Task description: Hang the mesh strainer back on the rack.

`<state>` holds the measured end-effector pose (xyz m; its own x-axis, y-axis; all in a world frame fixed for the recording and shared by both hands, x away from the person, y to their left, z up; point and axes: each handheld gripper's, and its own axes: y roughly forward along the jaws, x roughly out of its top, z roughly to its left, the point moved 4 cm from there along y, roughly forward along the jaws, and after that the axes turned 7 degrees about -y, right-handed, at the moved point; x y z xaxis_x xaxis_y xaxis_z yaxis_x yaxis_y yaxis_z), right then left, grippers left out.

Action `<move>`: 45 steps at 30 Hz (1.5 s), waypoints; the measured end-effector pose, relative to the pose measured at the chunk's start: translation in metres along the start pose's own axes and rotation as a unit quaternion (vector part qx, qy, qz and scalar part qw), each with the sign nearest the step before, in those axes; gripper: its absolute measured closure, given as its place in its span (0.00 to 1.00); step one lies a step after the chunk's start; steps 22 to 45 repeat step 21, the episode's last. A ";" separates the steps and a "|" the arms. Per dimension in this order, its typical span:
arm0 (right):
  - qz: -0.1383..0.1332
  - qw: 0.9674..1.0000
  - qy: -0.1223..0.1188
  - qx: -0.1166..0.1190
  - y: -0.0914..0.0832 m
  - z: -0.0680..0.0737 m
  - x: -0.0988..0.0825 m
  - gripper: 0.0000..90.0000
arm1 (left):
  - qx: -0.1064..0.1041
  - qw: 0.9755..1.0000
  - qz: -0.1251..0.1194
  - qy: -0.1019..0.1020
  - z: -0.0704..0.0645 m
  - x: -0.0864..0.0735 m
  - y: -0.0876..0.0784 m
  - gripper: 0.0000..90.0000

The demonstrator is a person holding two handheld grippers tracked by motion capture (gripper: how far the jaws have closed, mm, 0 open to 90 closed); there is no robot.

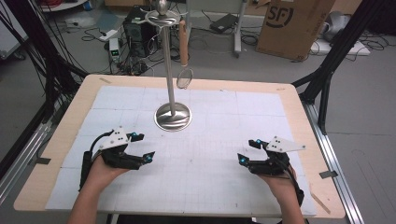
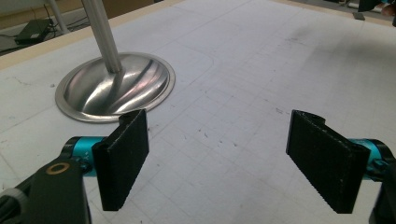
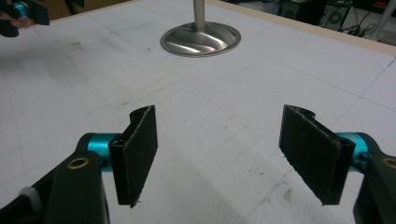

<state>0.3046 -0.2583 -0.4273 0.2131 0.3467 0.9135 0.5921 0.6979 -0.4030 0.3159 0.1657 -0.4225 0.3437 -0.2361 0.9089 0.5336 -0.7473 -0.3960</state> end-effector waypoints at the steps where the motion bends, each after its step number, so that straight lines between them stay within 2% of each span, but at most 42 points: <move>1: 0.000 1.000 -0.001 0.000 0.000 0.000 0.000 0.30 | 0.001 1.000 -0.001 -0.001 0.000 0.000 0.000 0.24; 45: 0.003 1.000 0.003 0.005 0.002 0.000 -0.001 0.31 | 0.003 1.000 0.003 0.001 0.001 0.000 0.000 0.24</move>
